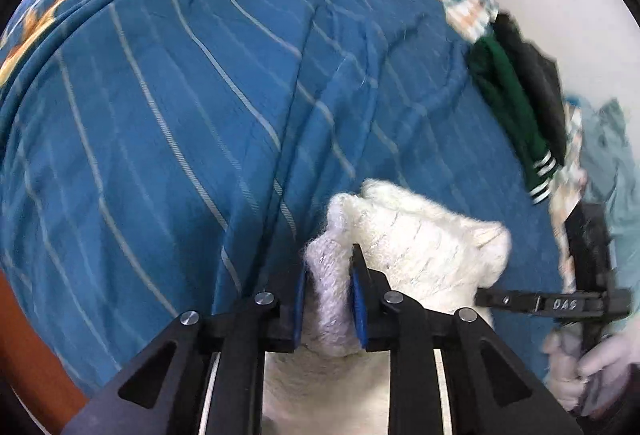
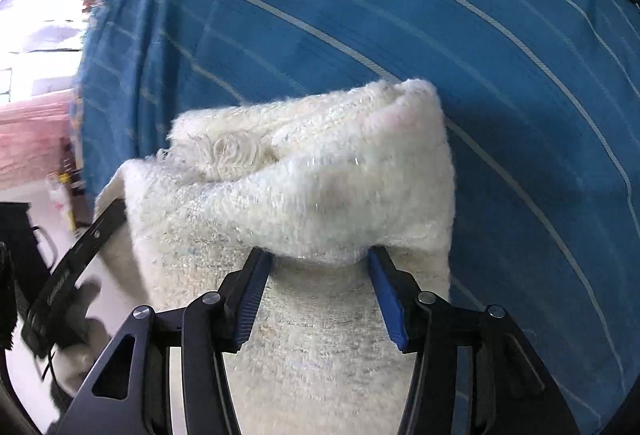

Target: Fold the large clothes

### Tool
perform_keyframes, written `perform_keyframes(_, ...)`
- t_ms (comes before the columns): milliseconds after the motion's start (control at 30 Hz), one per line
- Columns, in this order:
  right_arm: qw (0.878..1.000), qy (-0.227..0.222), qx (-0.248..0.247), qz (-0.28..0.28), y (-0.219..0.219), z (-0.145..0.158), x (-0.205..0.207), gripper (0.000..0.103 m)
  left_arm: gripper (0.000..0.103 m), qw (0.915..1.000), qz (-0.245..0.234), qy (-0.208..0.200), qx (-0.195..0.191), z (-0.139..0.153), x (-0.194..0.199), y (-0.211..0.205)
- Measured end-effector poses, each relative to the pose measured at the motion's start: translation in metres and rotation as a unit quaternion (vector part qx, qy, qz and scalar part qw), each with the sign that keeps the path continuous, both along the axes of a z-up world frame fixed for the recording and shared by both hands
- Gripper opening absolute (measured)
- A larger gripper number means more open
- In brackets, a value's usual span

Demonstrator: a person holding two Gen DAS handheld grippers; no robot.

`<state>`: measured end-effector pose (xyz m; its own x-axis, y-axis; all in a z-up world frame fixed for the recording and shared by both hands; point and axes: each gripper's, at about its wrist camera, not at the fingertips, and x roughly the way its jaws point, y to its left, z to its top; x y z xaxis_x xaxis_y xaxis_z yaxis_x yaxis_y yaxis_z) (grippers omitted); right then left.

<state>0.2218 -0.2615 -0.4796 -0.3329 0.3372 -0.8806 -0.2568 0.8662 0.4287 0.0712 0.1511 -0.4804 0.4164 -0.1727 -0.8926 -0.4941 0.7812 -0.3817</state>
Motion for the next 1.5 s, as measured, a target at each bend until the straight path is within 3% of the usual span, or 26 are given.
perform_keyframes(67,0.998,0.004,0.057,-0.002,-0.027,0.017,0.003,0.060,0.020,0.9996,0.015,-0.018,0.016,0.024,-0.014,-0.003)
perform_keyframes(133,0.995,-0.003,0.093,-0.023,-0.060,0.026,0.005,0.079,0.025,0.9980,0.038,-0.032,0.039,0.047,-0.038,-0.009)
perform_keyframes(167,0.994,-0.006,0.105,-0.036,-0.079,0.027,0.004,0.081,0.029,0.9973,0.047,-0.033,0.046,0.053,-0.050,-0.011)
perform_keyframes(233,0.991,0.005,0.120,-0.053,-0.105,0.013,0.004,0.081,0.069,0.9958,0.074,-0.023,0.048,0.059,-0.081,-0.019)
perform_keyframes(267,0.989,0.020,0.128,-0.064,-0.119,0.002,0.000,0.081,0.073,0.9946,0.090,-0.017,0.049,0.059,-0.095,-0.023)
perform_keyframes(400,0.971,0.101,0.205,-0.067,-0.119,-0.051,-0.021,0.081,0.073,0.9872,0.158,0.008,0.023,0.043,-0.160,-0.044)
perform_keyframes(467,0.954,0.141,0.260,-0.045,-0.103,-0.075,-0.029,0.081,0.073,0.9822,0.187,0.014,-0.003,0.030,-0.187,-0.054)
perform_keyframes(567,0.937,0.151,0.314,-0.026,-0.074,-0.084,-0.030,0.083,0.073,0.9764,0.214,0.011,-0.024,0.017,-0.207,-0.065)
perform_keyframes(700,0.938,0.134,0.319,-0.008,-0.036,-0.080,-0.026,0.081,0.073,0.9703,0.232,-0.002,-0.069,-0.013,-0.200,-0.067)
perform_keyframes(800,0.940,0.117,0.319,-0.028,-0.033,-0.070,-0.025,0.062,0.073,0.9560,0.261,-0.030,-0.132,-0.039,-0.181,-0.053)
perform_keyframes(833,0.939,0.115,0.320,-0.042,-0.038,-0.065,-0.026,0.058,0.073,0.9470,0.276,-0.052,-0.156,-0.044,-0.175,-0.045)
perform_keyframes(933,0.933,0.120,0.329,-0.079,-0.048,-0.053,-0.034,0.053,0.068,0.9357,0.305,-0.074,-0.162,-0.042,-0.161,-0.029)
perform_keyframes(967,0.929,0.122,0.336,-0.094,-0.053,-0.048,-0.037,0.052,0.061,0.9372,0.306,-0.079,-0.149,-0.037,-0.156,-0.026)
perform_keyframes(1000,0.926,0.122,0.341,-0.106,-0.061,-0.041,-0.036,0.052,0.033,0.9429,0.296,-0.077,-0.132,-0.030,-0.148,-0.022)
perform_keyframes(1033,0.922,0.123,0.347,-0.118,-0.064,-0.037,-0.036,0.051,0.021,0.9486,0.283,-0.075,-0.120,-0.023,-0.141,-0.020)
perform_keyframes(1300,0.893,0.079,0.393,-0.204,-0.094,0.023,-0.012,0.050,0.020,0.9736,0.176,-0.106,-0.100,0.042,-0.067,0.003)
perform_keyframes(1500,0.873,0.017,0.403,-0.273,-0.119,0.101,0.047,0.050,0.020,0.9810,0.064,-0.137,-0.122,0.103,0.048,0.016)
